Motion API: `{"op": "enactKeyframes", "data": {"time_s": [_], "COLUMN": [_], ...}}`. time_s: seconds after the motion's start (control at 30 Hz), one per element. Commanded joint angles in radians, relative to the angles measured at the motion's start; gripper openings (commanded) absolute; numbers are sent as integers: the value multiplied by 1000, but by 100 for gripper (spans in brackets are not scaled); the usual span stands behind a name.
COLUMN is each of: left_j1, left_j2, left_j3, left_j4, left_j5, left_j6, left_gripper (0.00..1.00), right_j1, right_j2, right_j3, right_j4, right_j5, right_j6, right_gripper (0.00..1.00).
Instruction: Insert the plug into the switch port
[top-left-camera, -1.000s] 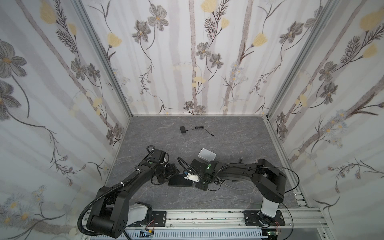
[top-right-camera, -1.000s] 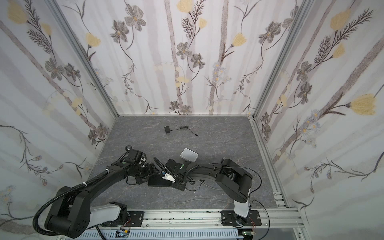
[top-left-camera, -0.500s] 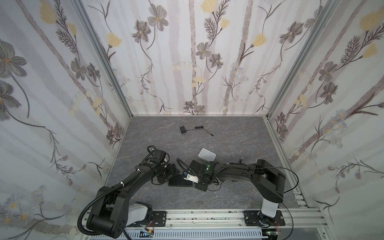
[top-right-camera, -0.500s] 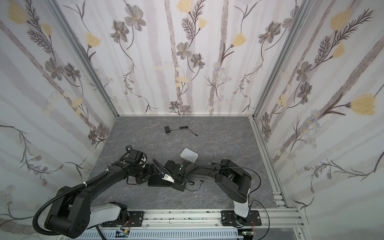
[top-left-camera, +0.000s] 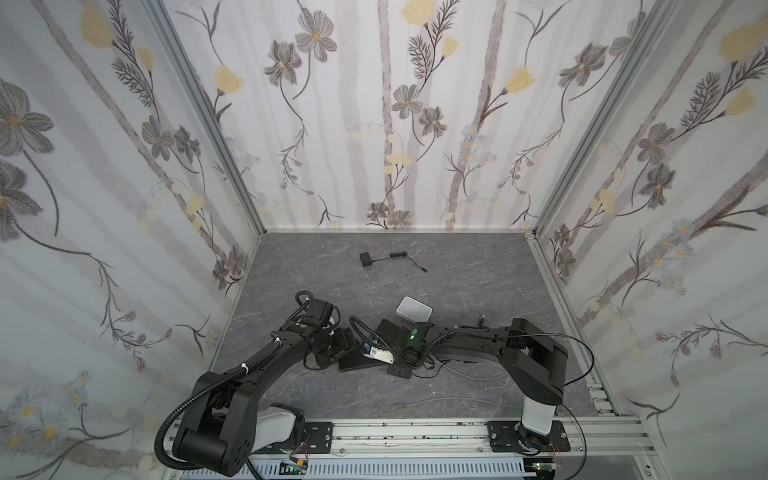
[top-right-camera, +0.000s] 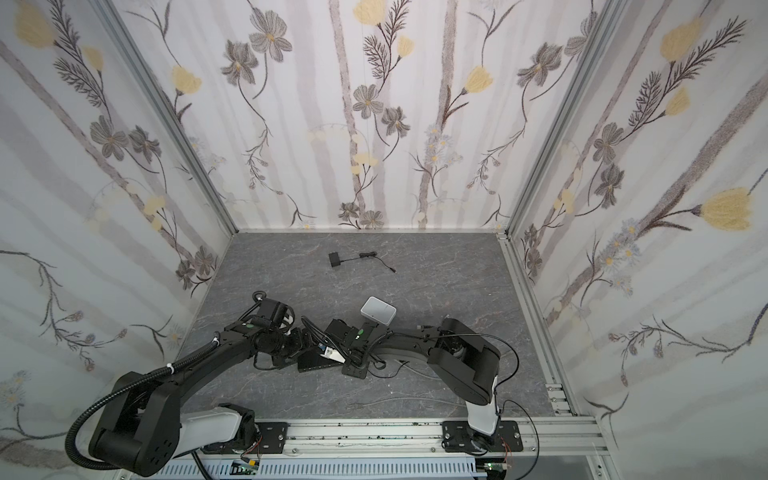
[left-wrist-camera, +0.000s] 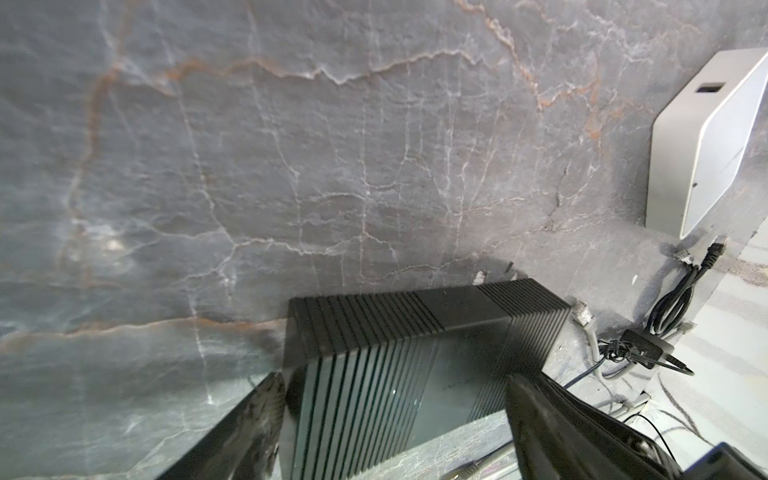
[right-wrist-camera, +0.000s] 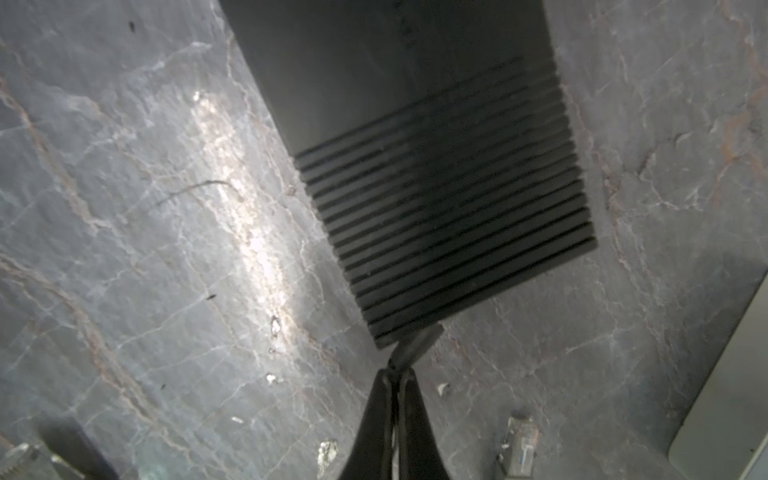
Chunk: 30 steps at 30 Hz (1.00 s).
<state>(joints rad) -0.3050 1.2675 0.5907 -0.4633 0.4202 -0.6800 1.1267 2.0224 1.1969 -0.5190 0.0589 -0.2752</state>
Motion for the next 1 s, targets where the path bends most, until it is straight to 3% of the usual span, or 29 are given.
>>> {"op": "enactKeyframes", "data": {"time_s": [0.0, 0.43, 0.97], "left_j1": [-1, 0, -1], "left_j2": [19, 167, 150], "left_j3": [17, 159, 147], "left_j4": [-3, -46, -60], "left_j5": [4, -19, -29], "left_j6": [18, 89, 99], "left_gripper": [85, 87, 87], "right_j1": [15, 57, 53], "right_j2": [-3, -90, -84], "right_j3": [-7, -88, -106], "right_j4": [57, 83, 73], "right_j5": [-37, -31, 8], "right_j6": [-44, -16, -6], "right_gripper": [0, 0, 0]}}
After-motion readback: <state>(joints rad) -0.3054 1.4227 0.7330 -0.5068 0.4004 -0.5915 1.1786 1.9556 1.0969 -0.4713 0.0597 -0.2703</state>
